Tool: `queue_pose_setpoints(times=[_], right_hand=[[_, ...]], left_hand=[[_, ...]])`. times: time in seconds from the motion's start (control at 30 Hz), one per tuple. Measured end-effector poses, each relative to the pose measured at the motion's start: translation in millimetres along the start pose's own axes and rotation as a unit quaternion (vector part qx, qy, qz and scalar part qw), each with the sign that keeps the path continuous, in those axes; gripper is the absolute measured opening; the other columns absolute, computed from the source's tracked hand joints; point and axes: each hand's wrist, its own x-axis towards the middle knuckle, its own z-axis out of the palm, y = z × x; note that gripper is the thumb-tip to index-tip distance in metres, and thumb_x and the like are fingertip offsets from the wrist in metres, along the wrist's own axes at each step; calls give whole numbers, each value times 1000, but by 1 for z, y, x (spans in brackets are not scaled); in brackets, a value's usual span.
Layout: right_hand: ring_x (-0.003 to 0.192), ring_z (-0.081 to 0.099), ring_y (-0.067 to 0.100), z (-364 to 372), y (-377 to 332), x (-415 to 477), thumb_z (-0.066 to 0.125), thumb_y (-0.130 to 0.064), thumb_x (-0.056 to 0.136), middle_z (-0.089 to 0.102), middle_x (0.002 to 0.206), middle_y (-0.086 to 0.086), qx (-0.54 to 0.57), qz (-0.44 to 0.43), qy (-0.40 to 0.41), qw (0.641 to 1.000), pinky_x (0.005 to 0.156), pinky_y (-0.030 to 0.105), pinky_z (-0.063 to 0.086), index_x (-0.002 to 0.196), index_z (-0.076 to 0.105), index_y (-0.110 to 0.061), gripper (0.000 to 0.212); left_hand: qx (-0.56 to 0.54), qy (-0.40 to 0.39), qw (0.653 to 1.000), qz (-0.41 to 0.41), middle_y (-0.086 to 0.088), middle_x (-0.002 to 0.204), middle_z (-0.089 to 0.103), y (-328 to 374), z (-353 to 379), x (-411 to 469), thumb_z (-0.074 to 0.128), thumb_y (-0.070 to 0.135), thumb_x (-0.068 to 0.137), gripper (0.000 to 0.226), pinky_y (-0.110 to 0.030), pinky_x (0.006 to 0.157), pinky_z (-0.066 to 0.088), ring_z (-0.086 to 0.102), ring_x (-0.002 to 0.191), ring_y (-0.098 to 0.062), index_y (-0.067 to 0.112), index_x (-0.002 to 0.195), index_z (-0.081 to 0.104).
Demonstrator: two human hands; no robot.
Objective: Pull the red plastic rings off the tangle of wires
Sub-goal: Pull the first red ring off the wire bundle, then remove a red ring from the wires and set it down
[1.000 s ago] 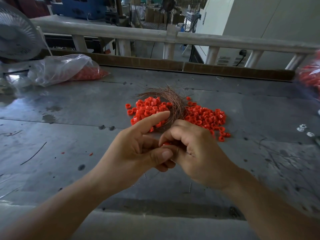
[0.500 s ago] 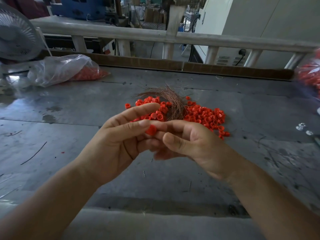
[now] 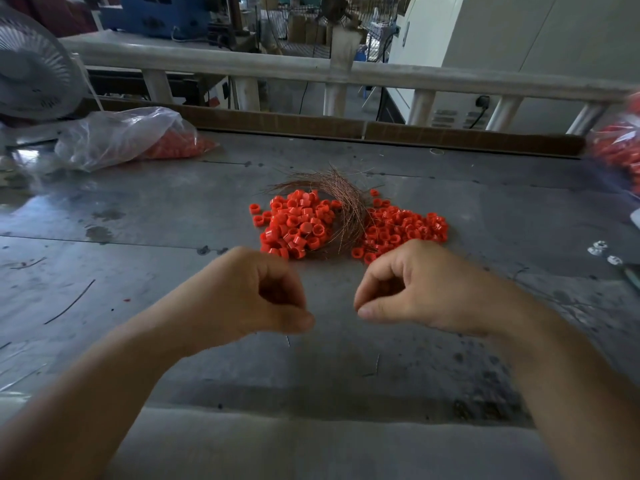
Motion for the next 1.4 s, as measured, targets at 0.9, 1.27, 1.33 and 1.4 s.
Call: queue_pose_setpoints(times=[0.9,1.27,1.33,1.4], right_hand=[[54,53,-7,-12,19,7,67,-53,67,59,55,-19,-97,35,92,990,51,8,38,64,62,-27,26],[53,57,10,-18,45,16,66,-29,82,59,54,-6,-46,92,356,929,59,25,49,59,59,-22,25],[52,56,11,-15,47,18,66,-30,82,59,54,-5,-59,88,353,929,57,23,46,58,58,-23,26],[55,57,11,-11,49,21,67,-29,81,61,57,-4,-82,84,346,931,57,22,43,62,62,-20,21]], left_hand=[[204,261,943,13,12,69,52,-28,0,25,71,23,74,14,-18,57,37,48,58,-3,32,81,64],[257,233,936,-56,11,74,46,-40,1,41,71,20,76,10,-28,66,34,50,76,-16,24,77,62],[243,243,937,-62,9,72,53,-38,0,39,71,17,75,15,-27,63,36,54,74,-18,23,69,58],[192,265,943,-63,6,66,60,-34,-1,36,71,11,72,17,-27,57,43,58,67,-17,21,64,58]])
